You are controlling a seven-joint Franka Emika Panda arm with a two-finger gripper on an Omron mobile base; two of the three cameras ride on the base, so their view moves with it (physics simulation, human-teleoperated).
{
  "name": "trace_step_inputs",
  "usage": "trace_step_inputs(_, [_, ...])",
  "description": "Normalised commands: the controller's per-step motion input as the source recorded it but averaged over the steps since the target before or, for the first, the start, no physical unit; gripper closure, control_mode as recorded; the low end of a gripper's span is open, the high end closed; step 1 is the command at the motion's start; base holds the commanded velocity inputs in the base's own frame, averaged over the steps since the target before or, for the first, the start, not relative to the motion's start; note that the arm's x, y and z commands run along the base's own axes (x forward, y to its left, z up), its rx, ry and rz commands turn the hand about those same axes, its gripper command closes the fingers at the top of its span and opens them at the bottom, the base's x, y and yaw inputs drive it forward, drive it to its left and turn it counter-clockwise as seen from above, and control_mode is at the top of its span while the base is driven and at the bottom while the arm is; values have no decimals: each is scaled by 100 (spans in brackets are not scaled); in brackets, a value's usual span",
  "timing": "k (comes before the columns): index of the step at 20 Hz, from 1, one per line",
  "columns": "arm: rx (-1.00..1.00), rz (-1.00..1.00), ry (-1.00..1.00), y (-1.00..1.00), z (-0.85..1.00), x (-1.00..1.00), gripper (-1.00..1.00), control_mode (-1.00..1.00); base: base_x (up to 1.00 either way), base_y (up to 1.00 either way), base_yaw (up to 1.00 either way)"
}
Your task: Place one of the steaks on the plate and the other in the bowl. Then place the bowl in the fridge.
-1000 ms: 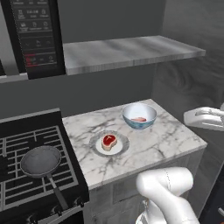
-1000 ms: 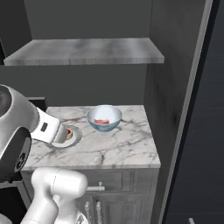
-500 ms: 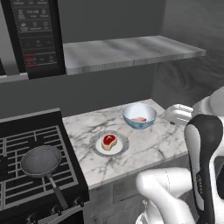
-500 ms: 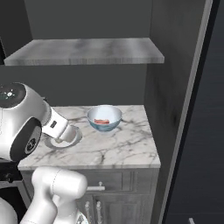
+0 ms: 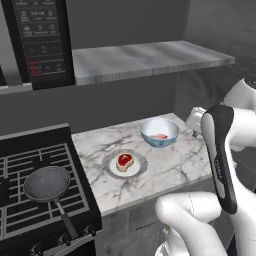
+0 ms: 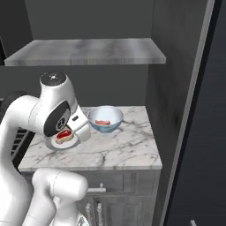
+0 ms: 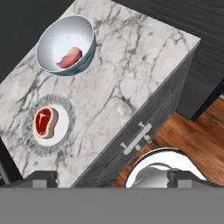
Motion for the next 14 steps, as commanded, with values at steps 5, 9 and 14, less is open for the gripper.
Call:
trace_step_inputs(5, [3,-11,3,-17,-31,25,-100,-100,0,0,0])
trace_step_inputs(9, [1,-10,0,-3,-33,20,-100,-100,0,0,0])
trace_step_inputs(14, [0,-8,-3,0,-36,31,-100,-100,0,0,0])
